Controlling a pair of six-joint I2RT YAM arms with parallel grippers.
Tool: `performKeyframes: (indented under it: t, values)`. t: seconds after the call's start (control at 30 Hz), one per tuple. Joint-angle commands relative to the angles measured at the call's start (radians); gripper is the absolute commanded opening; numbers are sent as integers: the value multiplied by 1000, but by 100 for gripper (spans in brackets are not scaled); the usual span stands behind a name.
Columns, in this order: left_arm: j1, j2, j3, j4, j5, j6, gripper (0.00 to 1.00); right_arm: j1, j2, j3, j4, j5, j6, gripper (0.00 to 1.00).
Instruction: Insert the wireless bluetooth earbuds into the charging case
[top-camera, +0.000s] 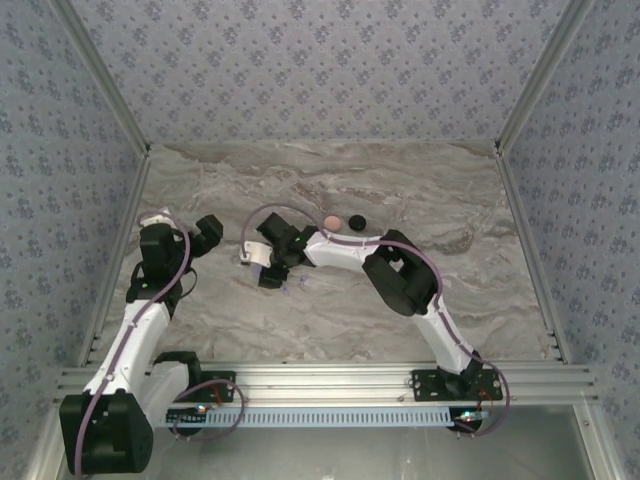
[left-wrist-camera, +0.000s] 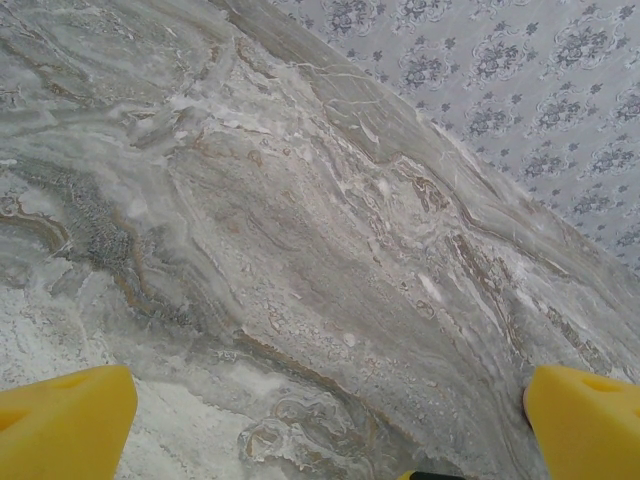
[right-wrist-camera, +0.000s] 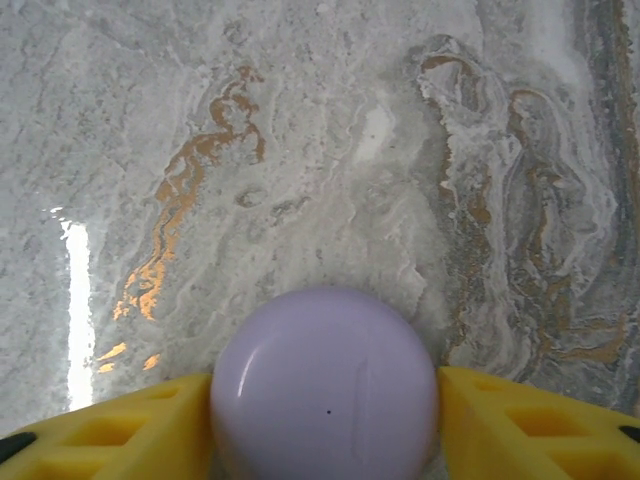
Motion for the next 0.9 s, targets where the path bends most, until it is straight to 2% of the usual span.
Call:
performKeyframes:
  t: [0.0,0.17,0.3,0.4,0.57,0.7,0.87]
  values:
    - [6,-18,7,-17,-7,-10,99,-5,-9,5,-22,9,-5,55]
    - [6,-16,21,-21,47,-13,99,-28,-110,-68,45,11,-5,54]
    - [6,-12,56,-49,132,-1,97,-61,-248,-154,99,16,-7,54]
    - [6,-3,90,-47,248,-1,94,-90,-364,-227,136,33,-29,54]
    - [-11,50,181,-9,516,-11,91,-143,-555,-338,187,57,-87,54]
    - [-95,109,257,33,657,-9,90,-164,-670,-404,226,79,-145,54]
    - [-227,195,330,90,725,-7,89,-171,-760,-473,266,94,-199,54]
